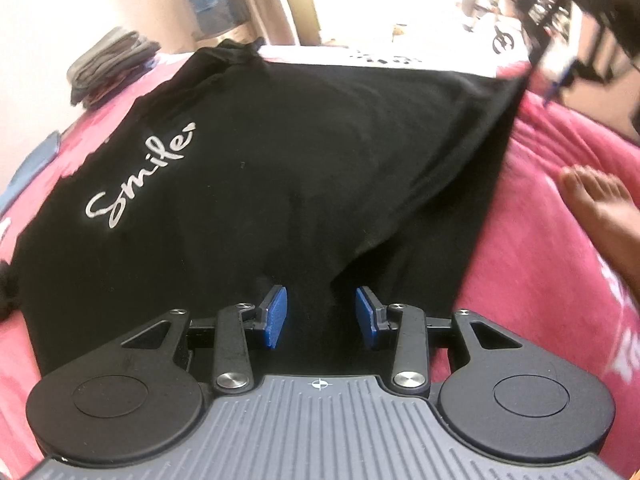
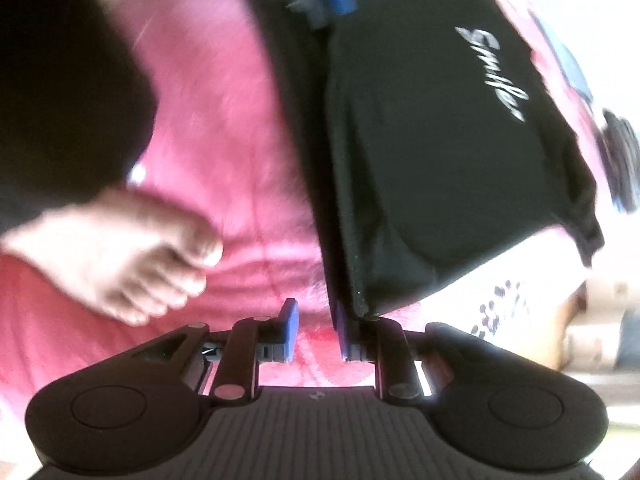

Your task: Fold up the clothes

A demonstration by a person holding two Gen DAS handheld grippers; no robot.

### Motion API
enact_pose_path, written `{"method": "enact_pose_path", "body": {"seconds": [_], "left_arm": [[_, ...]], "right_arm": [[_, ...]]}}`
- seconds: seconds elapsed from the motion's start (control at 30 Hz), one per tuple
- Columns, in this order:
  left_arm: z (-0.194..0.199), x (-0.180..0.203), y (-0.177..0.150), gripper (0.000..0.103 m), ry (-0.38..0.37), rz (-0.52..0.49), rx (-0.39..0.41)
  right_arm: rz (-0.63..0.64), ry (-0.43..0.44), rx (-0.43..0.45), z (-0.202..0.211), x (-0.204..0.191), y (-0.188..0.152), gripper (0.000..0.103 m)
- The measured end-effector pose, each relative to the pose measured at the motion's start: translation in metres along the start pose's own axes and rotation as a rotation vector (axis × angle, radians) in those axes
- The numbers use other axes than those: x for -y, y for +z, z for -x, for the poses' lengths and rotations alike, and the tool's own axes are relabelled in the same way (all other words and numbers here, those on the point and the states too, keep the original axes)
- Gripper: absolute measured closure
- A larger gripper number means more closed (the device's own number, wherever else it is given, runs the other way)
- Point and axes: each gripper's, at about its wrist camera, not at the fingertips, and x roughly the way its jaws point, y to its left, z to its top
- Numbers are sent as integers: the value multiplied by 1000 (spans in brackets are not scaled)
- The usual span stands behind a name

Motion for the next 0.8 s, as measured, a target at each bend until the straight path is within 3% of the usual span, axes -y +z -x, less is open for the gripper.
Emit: {"method": "enact_pose_path", "body": {"seconds": [0.13,0.27,0.47,0.73,0.8], "left_arm": [[5,11,-7,65,-11,-62,-10],[10,20,-12,65,0,-99,-10],[13,17,-14,65,13,-68,-25],[18,17,-18,65,36,-55,-26],[19,16,-19,65,39,-51,-24]], "right_arm": [[-84,48,-14,7,5,0,81],[-44,-15,-61,-3,-7,-11,81],[-49,-90,42,-10,-8,1,82],[-8,-102,68,-30,-11,9,84],[2,-104,73,-36,-12,11,93]]}}
